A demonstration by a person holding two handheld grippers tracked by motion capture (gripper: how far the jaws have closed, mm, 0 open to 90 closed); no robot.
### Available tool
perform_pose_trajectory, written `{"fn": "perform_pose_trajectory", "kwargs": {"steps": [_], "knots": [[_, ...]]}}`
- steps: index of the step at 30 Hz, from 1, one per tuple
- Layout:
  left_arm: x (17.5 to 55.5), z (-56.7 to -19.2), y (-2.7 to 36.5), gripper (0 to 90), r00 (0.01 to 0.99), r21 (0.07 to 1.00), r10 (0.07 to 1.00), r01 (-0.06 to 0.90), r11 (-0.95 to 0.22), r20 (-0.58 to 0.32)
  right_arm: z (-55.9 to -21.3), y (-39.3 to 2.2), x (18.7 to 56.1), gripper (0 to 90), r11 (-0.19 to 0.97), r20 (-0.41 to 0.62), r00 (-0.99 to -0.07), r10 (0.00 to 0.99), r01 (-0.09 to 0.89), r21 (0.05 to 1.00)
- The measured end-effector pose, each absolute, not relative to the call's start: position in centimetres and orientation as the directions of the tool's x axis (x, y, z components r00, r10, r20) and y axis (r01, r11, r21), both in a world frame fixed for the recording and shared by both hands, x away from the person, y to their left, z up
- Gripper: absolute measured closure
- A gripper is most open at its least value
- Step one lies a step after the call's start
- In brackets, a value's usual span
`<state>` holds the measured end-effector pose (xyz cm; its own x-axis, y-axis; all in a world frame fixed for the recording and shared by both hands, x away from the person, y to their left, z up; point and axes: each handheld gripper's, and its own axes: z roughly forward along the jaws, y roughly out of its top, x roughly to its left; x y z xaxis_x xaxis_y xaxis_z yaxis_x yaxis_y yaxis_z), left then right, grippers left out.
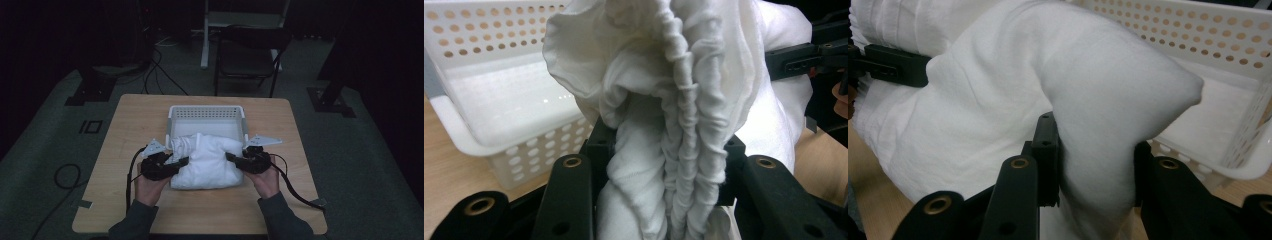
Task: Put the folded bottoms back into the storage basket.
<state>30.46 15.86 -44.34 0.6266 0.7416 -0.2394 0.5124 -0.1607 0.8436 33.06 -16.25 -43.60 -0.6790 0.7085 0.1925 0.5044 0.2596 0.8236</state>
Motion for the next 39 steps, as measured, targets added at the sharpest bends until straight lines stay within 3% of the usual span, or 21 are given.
{"fn": "perform_pose_trajectory", "kwargs": {"steps": [39], "knots": [[33.2,-42.3,16.0,57.5,0.603,0.857,0.754,0.504,-0.106,-0.261,-41.1,-15.7,35.5,69.8,0.23,0.172,-0.652,0.738,0.483,0.845]]}}
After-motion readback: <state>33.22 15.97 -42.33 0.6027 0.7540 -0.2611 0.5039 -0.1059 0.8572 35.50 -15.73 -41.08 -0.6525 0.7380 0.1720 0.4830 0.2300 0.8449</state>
